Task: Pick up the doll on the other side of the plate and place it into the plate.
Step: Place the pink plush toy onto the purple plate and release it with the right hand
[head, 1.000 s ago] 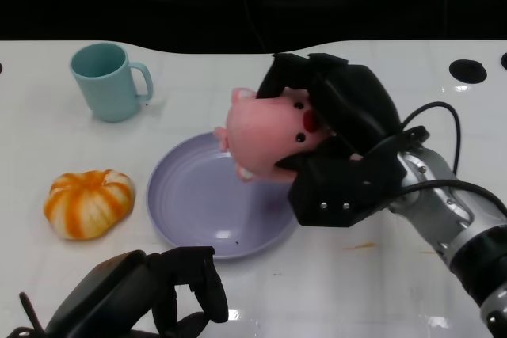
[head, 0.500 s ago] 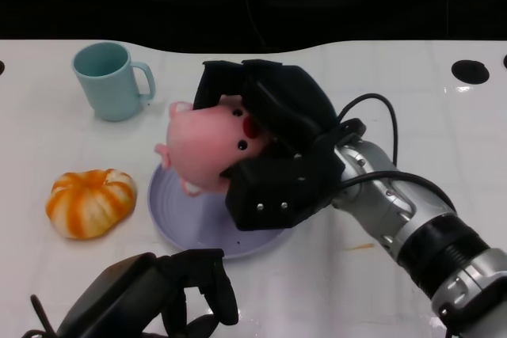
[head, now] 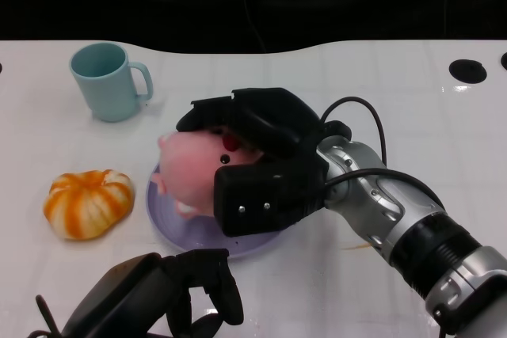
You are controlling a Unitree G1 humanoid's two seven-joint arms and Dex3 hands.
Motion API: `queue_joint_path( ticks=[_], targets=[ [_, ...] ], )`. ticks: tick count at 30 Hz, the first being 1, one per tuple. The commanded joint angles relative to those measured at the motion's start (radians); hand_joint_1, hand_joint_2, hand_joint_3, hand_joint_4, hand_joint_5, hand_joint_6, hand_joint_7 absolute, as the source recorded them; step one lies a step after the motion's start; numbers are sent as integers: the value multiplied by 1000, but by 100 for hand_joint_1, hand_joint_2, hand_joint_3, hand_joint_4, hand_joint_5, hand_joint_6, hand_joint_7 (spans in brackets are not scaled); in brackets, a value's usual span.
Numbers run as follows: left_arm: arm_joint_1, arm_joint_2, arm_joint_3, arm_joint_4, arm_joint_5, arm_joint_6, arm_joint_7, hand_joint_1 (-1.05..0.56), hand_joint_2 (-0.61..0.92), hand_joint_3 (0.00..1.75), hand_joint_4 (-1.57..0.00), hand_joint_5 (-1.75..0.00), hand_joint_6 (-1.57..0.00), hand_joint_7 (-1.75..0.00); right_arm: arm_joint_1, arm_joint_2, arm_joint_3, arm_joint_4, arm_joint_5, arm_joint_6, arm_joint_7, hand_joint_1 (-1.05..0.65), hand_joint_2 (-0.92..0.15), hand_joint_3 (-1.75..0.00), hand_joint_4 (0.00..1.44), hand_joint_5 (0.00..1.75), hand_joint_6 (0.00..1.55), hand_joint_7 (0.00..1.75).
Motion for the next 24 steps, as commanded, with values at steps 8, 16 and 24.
queue_joint_path(
  ticks=[8,16,24],
  targets=[
    [-2,9,7,3,-2,-8,4,-19,58,104,-69,-164,-67,-132,-15,-37,11,-108,0,36,122,-92,-92,-28,0,29,12,0],
    [-3,9,9,6,-1,-9,5,-19,58,104,-70,-165,-68,-131,-10,-64,11,-174,3,63,198,-95,-92,-29,0,21,7,0],
    [-4,12,12,5,-3,-7,2,-19,59,102,-70,-164,-68,-129,28,-118,-5,-290,21,73,259,-98,-92,-32,0,18,5,0]
  ],
)
